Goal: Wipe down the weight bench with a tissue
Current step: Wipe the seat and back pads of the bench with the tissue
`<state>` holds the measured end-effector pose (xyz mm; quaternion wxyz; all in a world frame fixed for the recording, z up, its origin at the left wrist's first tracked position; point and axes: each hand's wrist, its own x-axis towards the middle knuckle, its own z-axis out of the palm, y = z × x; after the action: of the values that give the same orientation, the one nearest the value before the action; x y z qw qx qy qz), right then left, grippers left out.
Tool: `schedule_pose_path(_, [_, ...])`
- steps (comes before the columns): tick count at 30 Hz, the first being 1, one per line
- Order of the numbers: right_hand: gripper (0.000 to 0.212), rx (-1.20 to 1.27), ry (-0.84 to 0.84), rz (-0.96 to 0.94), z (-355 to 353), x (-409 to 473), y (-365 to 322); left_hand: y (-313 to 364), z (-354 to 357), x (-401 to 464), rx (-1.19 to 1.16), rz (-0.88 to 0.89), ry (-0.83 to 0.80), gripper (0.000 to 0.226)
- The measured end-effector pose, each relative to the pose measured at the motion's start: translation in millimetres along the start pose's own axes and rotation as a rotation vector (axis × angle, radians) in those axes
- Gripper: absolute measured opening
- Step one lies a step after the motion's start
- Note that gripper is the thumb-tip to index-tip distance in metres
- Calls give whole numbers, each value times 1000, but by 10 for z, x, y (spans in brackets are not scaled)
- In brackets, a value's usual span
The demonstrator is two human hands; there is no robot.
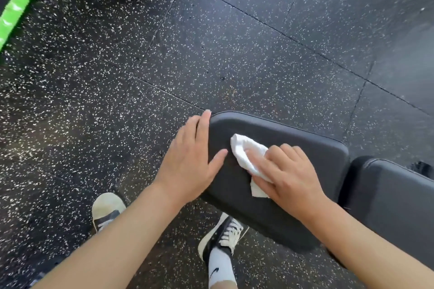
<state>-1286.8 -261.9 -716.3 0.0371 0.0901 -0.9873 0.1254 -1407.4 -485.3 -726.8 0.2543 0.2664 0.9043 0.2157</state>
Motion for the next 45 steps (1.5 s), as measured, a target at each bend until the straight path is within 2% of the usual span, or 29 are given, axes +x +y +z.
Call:
schedule_pose_path(6, [34,-30,185,377,-102,-631,462,287,34,413,306,90,51,68])
schedule_pose_path(10, [36,79,322,681,-54,-1043,249,693,117,708,494,266,-23,60])
schedule_pose_path(15, [38,196,319,828,8,-1384,-311,1592,583,1031,523,487,-232,63])
schedule_pose_path(20, [33,194,398,901,63,-1392,-257,1727,702,1061,474,480,-176,50])
schedule_pose_path(25, [36,215,588,1189,48,-901,106,1765,702,1046,469,452,-175,46])
schedule_pose_path(28, [38,229,600,1379,-55,-575,408,1778,691,1040,481,460,-174,44])
schedule_pose_path(32, [31,246,596,1438,-97,-578,422,1786,705,1058,499,477,-204,44])
schedule_pose_path(36, [35,210,603,1429,-12,-996,-148,1798,691,1058,524,509,-204,46])
schedule_pose_path(40, [36,206,567,1503,89,-1319,-676,1783,682,1066,511,508,-211,50])
schedule_pose_path(45, [29,79,598,1604,70,-998,-554,1707,679,1095,463,581,-216,61])
